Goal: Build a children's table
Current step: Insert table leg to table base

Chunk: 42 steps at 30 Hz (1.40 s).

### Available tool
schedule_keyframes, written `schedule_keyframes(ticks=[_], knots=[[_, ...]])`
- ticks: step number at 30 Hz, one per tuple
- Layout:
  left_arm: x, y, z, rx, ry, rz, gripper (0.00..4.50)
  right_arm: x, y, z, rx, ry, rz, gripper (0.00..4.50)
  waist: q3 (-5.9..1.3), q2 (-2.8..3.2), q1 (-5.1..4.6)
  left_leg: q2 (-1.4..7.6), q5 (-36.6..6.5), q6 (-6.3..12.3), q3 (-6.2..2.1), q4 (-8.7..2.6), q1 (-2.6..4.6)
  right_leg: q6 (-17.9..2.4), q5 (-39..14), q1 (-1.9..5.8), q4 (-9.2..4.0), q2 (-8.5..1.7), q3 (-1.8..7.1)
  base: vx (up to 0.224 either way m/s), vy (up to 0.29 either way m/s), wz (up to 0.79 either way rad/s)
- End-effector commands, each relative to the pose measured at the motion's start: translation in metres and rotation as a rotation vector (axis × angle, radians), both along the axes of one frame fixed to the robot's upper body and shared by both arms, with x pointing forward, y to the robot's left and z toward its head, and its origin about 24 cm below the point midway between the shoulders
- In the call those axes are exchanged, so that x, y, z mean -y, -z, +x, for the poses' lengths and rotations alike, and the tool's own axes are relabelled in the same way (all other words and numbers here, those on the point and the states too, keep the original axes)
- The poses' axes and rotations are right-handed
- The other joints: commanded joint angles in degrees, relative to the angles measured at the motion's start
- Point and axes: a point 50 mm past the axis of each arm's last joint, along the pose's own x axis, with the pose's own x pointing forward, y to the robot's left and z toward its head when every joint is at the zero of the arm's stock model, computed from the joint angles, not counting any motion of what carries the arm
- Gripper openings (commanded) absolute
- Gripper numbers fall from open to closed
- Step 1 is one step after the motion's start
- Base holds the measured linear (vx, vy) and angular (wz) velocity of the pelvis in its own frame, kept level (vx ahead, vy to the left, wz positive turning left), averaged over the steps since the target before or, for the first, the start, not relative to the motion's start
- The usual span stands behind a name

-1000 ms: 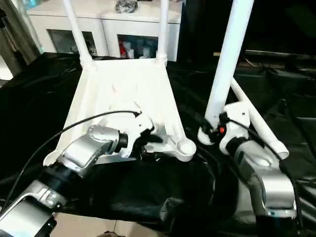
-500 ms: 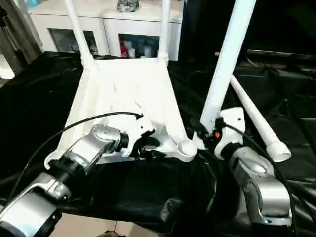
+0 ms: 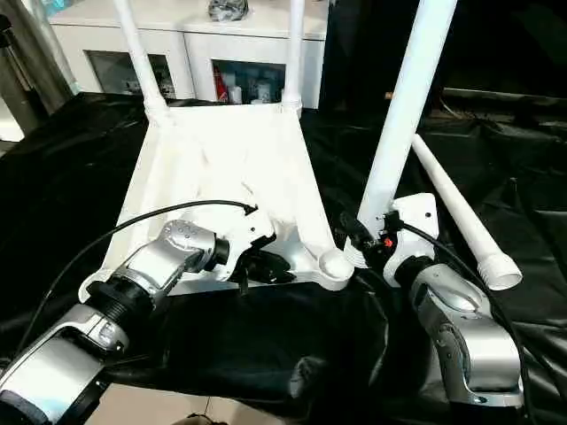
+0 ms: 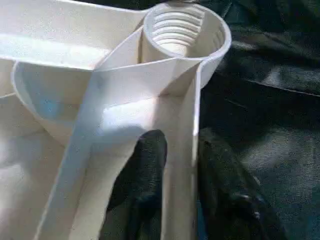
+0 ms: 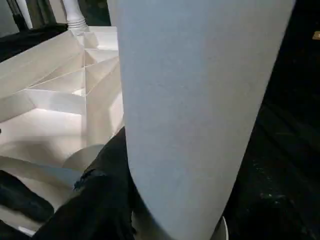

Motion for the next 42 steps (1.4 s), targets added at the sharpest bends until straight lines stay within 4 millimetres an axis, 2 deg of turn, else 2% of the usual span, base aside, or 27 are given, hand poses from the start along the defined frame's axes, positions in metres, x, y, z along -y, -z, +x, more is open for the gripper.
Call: schedule_keyframes(ticks=[1, 8, 9, 10, 11, 13, 15, 18, 19, 23, 24, 25, 27, 33, 34, 37, 42], knots=[[-0.004, -0.002, 0.003, -0.002, -0.020, -0.004, 0.67, -0.003, -0.006, 0.001, 0.014, -0.018, 0.026, 1.91, -3.15, -0.89, -0.05, 5.77, -12.28, 2.11, -2.13, -5.29, 1.50, -16.83, -3.07, 1.14, -4.73, -4.97, 2.09, 0.000, 0.000, 0.00], [-0.008, 0.000, 0.001, -0.013, -0.018, -0.003, 0.10, -0.006, -0.006, 0.000, -0.006, -0.064, 0.070, 1.91, -3.03, -0.78, -0.02, 5.90, -13.69, 1.30, -1.95, -5.49, 1.53, -16.44, -4.99, 0.99, -4.95, -5.03, 2.15, 0.000, 0.000, 0.00], [-0.012, -0.002, 0.001, -0.030, -0.037, -0.031, 0.01, -0.011, -0.005, -0.003, -0.053, -0.152, 0.105, 1.91, -2.99, -0.52, -0.02, 5.91, -14.09, 1.12, -2.05, -5.58, 1.59, -16.45, -5.29, 1.02, -4.94, -4.99, 2.13, 0.000, 0.000, 0.00], [-0.012, -0.002, 0.001, -0.030, -0.037, -0.031, 0.00, -0.011, -0.005, -0.003, -0.053, -0.152, 0.105, 1.91, -3.00, -0.68, -0.11, 5.94, -13.74, 1.37, -2.09, -5.57, 1.36, -16.58, -4.61, 1.25, -4.88, -5.03, 2.11, 0.000, 0.000, 0.00], [-0.014, -0.002, 0.000, -0.032, -0.041, -0.042, 0.00, -0.013, -0.005, -0.004, -0.068, -0.186, 0.108, 1.91, -3.07, -0.58, -0.09, 5.95, -13.23, 1.47, -2.09, -5.55, 1.35, -16.58, -4.03, 1.25, -4.82, -5.04, 2.11, 0.000, 0.000, 0.00], [-0.019, -0.007, -0.002, -0.012, -0.019, -0.100, 0.00, -0.017, -0.004, -0.005, -0.092, -0.261, 0.082, 1.91, -3.20, -0.80, -0.21, 5.88, -10.83, 2.42, -2.01, -5.38, 1.12, -16.81, -0.82, 1.56, -4.69, -5.07, 2.04, 0.000, 0.000, 0.00], [-0.022, -0.009, -0.004, -0.012, -0.009, -0.119, 0.00, -0.018, -0.003, -0.003, -0.098, -0.280, 0.061, 1.91, -3.31, -0.75, -0.21, 5.77, -9.24, 3.16, -1.82, -5.16, 1.14, -16.97, 0.34, 1.48, -4.59, -5.12, 2.03, 0.000, 0.000, 0.00], [-0.030, -0.013, -0.010, 0.032, 0.020, -0.120, 0.00, -0.018, -0.001, 0.005, -0.107, -0.301, 0.030, 1.91, -3.66, -0.99, -0.17, 5.66, -5.55, 4.84, -1.57, -4.73, 0.90, -17.28, 3.95, 1.55, -4.14, -5.05, 1.88, 0.000, 0.000, 0.00], [-0.032, -0.013, -0.011, 0.037, 0.024, -0.109, 0.00, -0.017, -0.001, 0.007, -0.106, -0.302, 0.018, 1.91, -3.78, -0.79, -0.24, 5.66, -4.43, 5.25, -1.50, -4.65, 0.85, -17.51, 5.22, 1.44, -3.92, -4.87, 1.76, 0.000, 0.000, 0.00], [-0.043, -0.008, -0.020, 0.043, 0.052, -0.021, 0.00, -0.021, -0.001, 0.016, -0.125, -0.327, 0.057, 1.91, -3.87, -0.62, -0.16, 5.75, -2.71, 6.36, -1.24, -4.34, 0.99, -18.44, 8.49, 1.11, -3.48, -4.59, 1.65, 0.000, 0.000, 0.00], [-0.045, -0.007, -0.021, 0.041, 0.052, -0.014, 0.00, -0.023, 0.001, 0.016, -0.139, -0.341, 0.051, 1.91, -3.92, -1.11, -0.06, 5.77, -2.41, 6.59, -1.17, -4.32, 0.99, -18.45, 8.85, 1.20, -3.44, -4.56, 1.63, 0.000, 0.000, 0.00], [-0.047, -0.006, -0.022, 0.039, 0.048, -0.015, 0.00, -0.025, 0.004, 0.016, -0.152, -0.358, 0.040, 1.91, -3.82, -0.88, 0.23, 5.82, -2.16, 6.77, -1.18, -4.38, 1.04, -18.46, 8.53, 1.04, -3.29, -4.51, 1.53, 0.000, 0.000, 0.00], [-0.048, -0.007, -0.022, 0.038, 0.025, -0.022, 0.00, -0.028, 0.006, 0.015, -0.171, -0.389, 0.051, 1.91, -3.74, -0.83, 0.31, 5.91, -2.71, 6.60, -1.15, -4.42, 1.15, -18.52, 7.83, 0.96, -3.32, -4.51, 1.55, 0.000, 0.000, 0.00], [-0.050, -0.009, -0.020, 0.045, -0.049, -0.002, 0.00, -0.034, 0.000, 0.015, -0.165, -0.479, 0.055, 1.91, -3.69, -1.12, 0.25, 5.84, -4.39, 5.29, -1.06, -4.49, 1.15, -18.28, 4.97, 1.15, -3.49, -4.56, 1.64, 0.000, 0.000, 0.00], [-0.048, -0.011, -0.020, 0.032, -0.070, -0.015, 0.00, -0.036, -0.003, 0.015, -0.162, -0.500, 0.063, 1.91, -3.71, -1.01, 0.31, 5.80, -3.94, 5.36, -1.07, -4.41, 1.16, -18.43, 5.36, 1.13, -3.43, -4.60, 1.66, 0.000, 0.000, 0.00], [-0.043, -0.014, -0.022, 0.035, -0.048, -0.048, 0.00, -0.037, -0.002, 0.016, -0.159, -0.517, 0.043, 1.91, -3.81, -1.21, 0.35, 5.74, -2.59, 5.95, -1.03, -4.20, 1.00, -18.54, 6.76, 1.22, -3.33, -4.62, 1.68, 0.000, 0.000, 0.00], [-0.041, -0.015, -0.025, 0.045, -0.021, -0.077, 0.00, -0.037, 0.000, 0.017, -0.166, -0.518, 0.036, 1.91, -3.80, -1.21, 0.41, 5.71, -2.44, 6.37, -1.03, -4.16, 1.00, -18.59, 6.97, 1.17, -3.31, -4.54, 1.61, 0.000, 0.000, 0.00]])
